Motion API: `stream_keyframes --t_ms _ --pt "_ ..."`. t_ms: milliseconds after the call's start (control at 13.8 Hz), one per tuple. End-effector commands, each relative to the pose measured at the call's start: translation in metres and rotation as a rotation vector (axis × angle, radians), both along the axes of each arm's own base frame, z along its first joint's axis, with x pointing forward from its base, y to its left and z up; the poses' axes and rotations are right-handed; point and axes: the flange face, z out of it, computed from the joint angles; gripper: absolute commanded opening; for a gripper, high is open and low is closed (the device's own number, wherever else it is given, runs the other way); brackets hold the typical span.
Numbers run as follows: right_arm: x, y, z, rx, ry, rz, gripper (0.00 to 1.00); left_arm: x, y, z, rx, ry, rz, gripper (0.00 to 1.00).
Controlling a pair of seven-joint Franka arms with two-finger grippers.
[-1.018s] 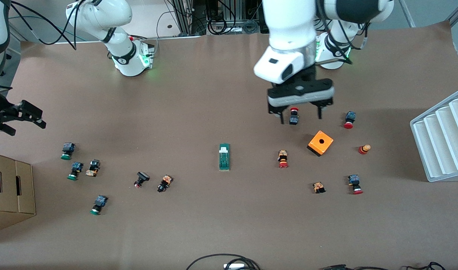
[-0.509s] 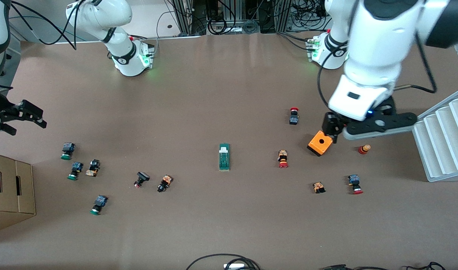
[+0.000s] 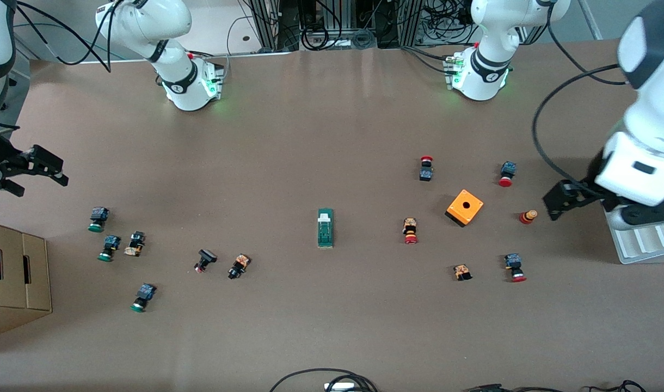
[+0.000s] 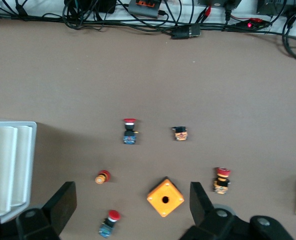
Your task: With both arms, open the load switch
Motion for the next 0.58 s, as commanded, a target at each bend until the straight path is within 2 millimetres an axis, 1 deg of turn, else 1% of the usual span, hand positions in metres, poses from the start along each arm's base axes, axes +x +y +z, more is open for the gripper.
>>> stream_keyframes --t_ms 0,145,291,436,509 --pt "0.003 -0.001 0.005 -0.027 0.006 0.015 1.0 -0.009 0.032 0.013 -0.05 0.018 -0.018 1.0" --pt "0.003 -0.001 0.005 -0.037 0.007 0.017 1.0 -0.01 0.06 0.01 -0.126 0.047 0.038 1.0" --pt "0.003 -0.001 0.005 -0.039 0.008 0.017 1.0 -0.011 0.096 0.002 -0.132 0.078 0.059 1.0" --pt "0.003 -0.001 0.005 -0.037 0.007 0.017 1.0 -0.013 0.11 -0.005 -0.153 0.105 0.062 1.0" --pt "0.003 -0.001 0.005 -0.037 0.007 0.017 1.0 -0.013 0.11 -0.01 -0.147 0.124 0.068 1.0"
